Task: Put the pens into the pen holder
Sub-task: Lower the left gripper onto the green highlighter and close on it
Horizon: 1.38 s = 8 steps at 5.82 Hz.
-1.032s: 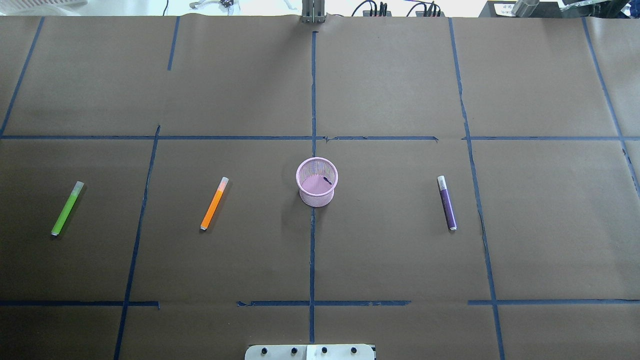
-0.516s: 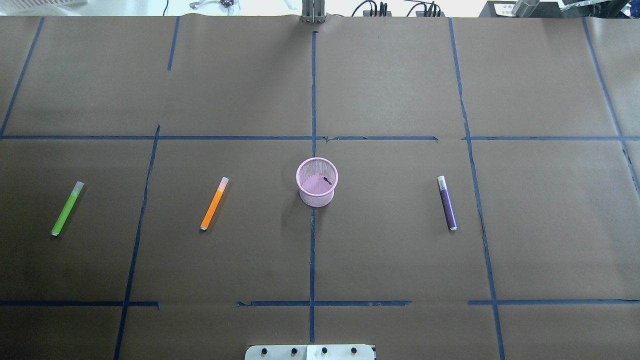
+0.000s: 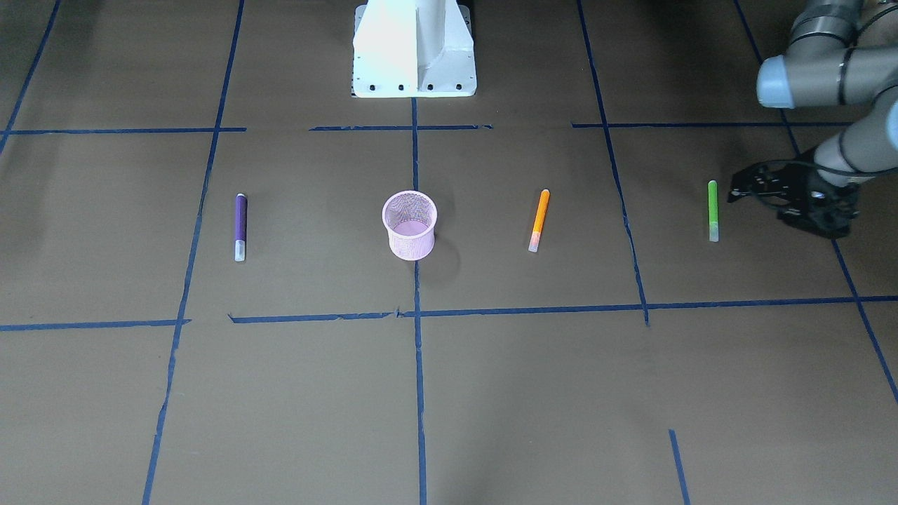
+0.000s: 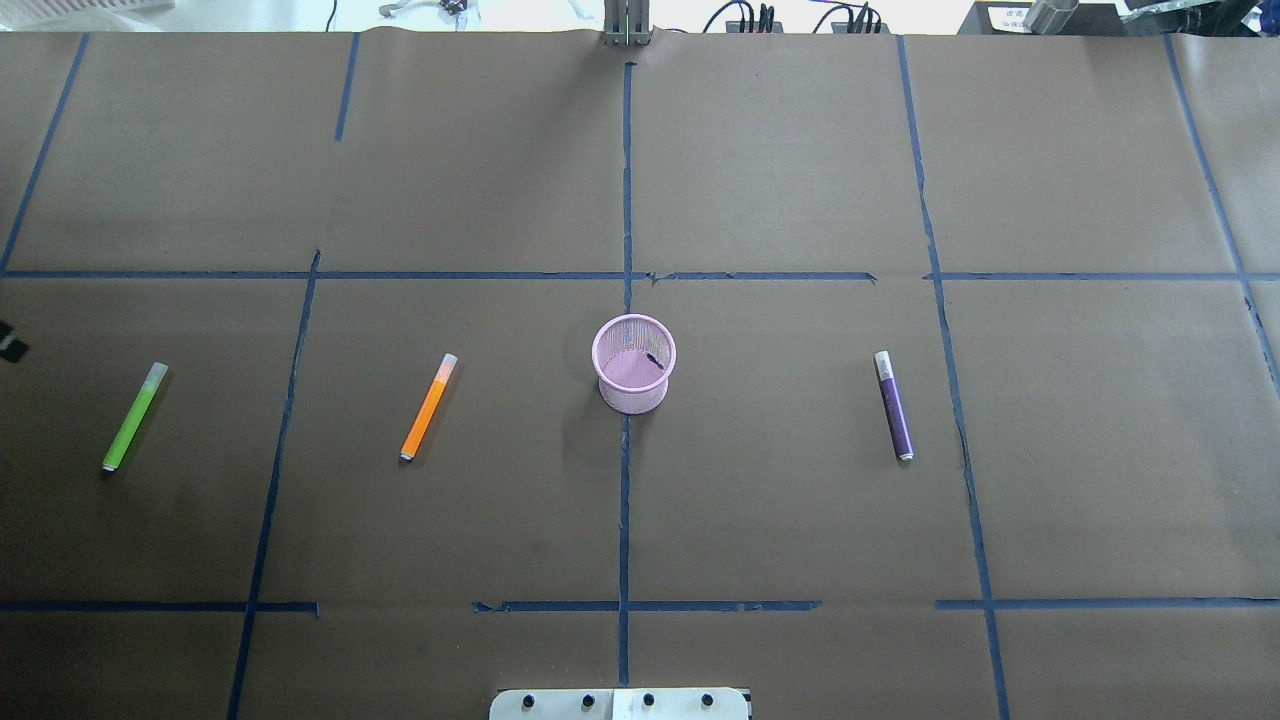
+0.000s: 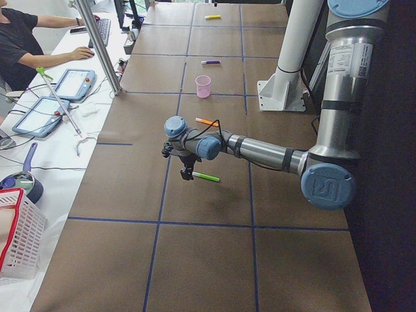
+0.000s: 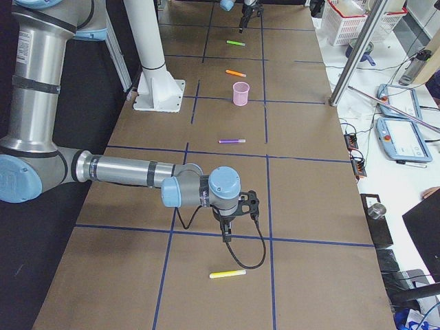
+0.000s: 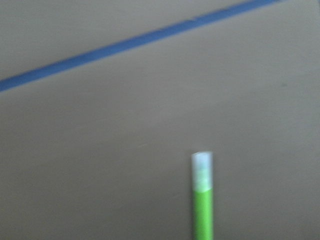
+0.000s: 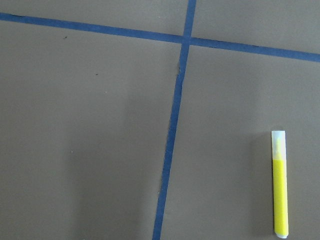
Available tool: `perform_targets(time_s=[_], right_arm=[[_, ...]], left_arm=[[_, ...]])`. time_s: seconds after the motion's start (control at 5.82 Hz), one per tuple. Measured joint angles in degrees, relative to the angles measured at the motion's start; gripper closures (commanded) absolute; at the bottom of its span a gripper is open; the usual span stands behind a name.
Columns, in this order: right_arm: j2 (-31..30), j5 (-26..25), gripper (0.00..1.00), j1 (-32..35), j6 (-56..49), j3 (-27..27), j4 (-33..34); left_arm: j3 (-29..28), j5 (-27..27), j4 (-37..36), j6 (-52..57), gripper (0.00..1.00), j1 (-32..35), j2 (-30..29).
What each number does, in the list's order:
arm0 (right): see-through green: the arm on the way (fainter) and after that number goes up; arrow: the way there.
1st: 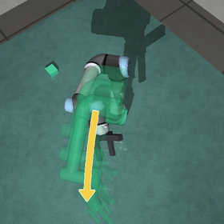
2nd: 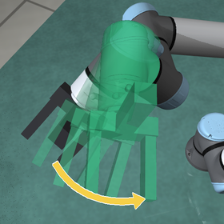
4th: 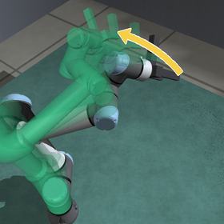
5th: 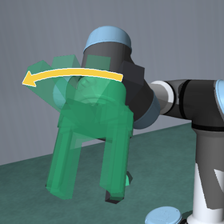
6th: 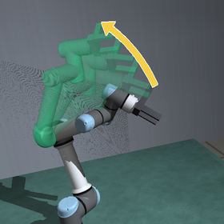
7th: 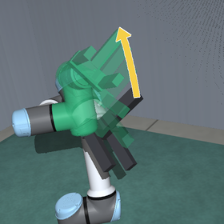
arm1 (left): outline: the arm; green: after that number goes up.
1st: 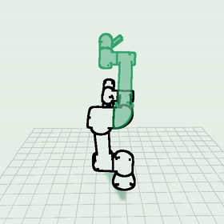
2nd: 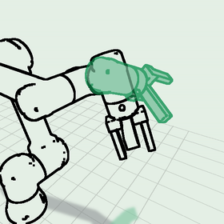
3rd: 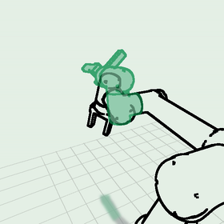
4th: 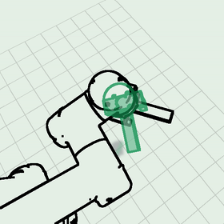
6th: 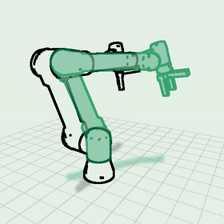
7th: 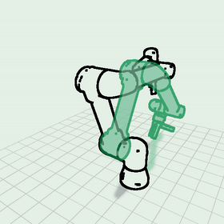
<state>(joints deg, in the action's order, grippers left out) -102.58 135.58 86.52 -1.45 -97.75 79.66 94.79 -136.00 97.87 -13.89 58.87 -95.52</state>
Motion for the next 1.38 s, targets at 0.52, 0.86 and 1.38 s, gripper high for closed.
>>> perform_targets(time_s=[0.52,0.86,1.38], right_arm=[[-0.2,0.3,0.0,0.0,0.3,1.0,0.0],[-0.3,0.5,0.0,0.0,0.3,1.1,0.1],[-0.3,0.5,0.0,0.0,0.2,1.5,0.1]], left_arm=[[-4.4,3.1,-1.4,-0.8,0.11,-5.5,-4.2],[-4.3,4.9,-4.7,-0.1,0.26,-5.6,-4.3],[-5.1,5.0,-5.4,0.1,0.41,-5.9,-3.8]])
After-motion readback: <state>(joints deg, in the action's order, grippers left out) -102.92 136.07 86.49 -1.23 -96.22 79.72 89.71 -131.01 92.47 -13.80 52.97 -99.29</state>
